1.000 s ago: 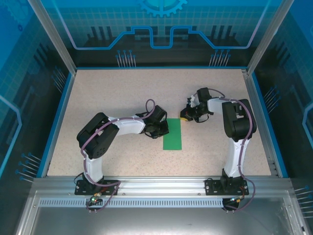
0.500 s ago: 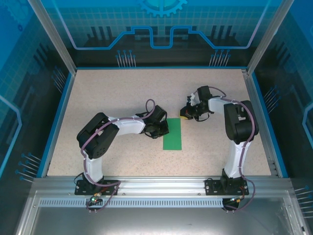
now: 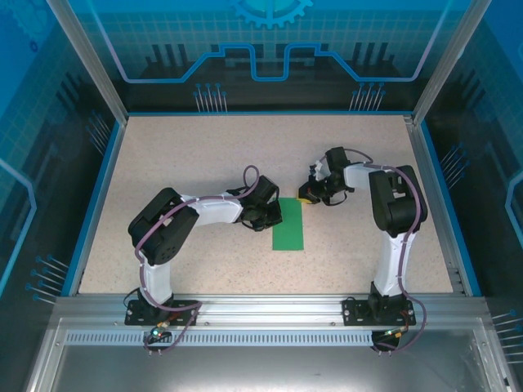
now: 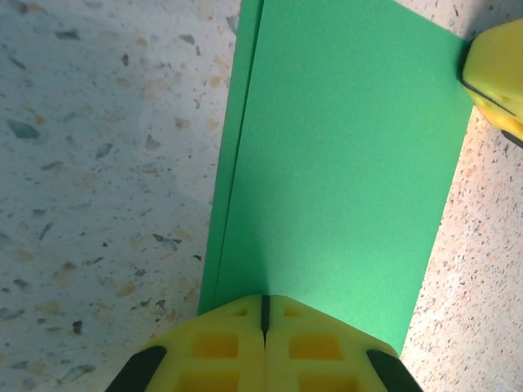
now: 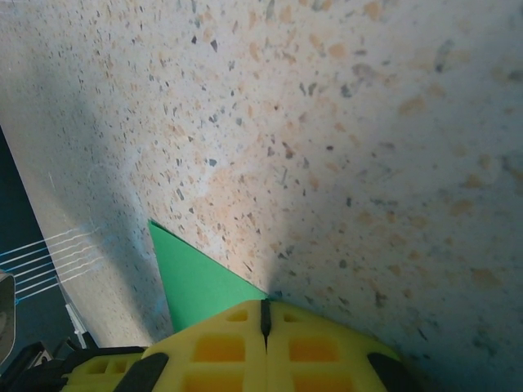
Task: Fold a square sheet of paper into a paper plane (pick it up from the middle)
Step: Fold the square sheet of paper in half at the center of the table.
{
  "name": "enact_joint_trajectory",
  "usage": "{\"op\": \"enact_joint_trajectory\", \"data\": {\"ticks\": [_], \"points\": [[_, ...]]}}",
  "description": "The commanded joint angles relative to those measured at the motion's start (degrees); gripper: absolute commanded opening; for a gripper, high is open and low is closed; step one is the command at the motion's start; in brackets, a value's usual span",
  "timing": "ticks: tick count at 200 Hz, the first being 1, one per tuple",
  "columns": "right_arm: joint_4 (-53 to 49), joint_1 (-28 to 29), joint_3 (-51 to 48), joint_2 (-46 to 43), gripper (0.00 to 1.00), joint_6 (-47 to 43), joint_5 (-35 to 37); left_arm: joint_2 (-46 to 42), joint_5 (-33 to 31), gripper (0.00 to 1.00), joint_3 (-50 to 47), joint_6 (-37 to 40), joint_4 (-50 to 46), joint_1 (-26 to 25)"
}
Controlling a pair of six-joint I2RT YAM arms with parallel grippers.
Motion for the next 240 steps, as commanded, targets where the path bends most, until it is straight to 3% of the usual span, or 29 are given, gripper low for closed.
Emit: {"op": "enact_joint_trajectory", "data": {"ticks": [1,70,118,193,240], "points": [[-2.7,-0.3,-0.3,-5.3,0.00,-1.1,-1.8,1.8,-2.3,0.00,-2.5,1.5,-8.5,-0.6],[4.9,2.6,-10.1,-7.9,0.00,2.8,-2.1,1.8,-2.3,0.00,-2.1,1.4,-8.4,-0.6],[4.4,2.8,-11.8,-6.7,0.00,1.8,0.3,1.6,-2.3,0.00,-2.1,1.5,-8.5,-0.6],[6.4,2.8,-17.7,-14.6,0.00,2.2,-3.6,1.3,-2.3,0.00,-1.9,1.7,-8.9,-0.5],[8.4,2.8,-22.4,-13.3,0.00,2.1,-2.5,1.7,-2.3,0.00,-1.9,1.7,-8.5,-0.5]]}}
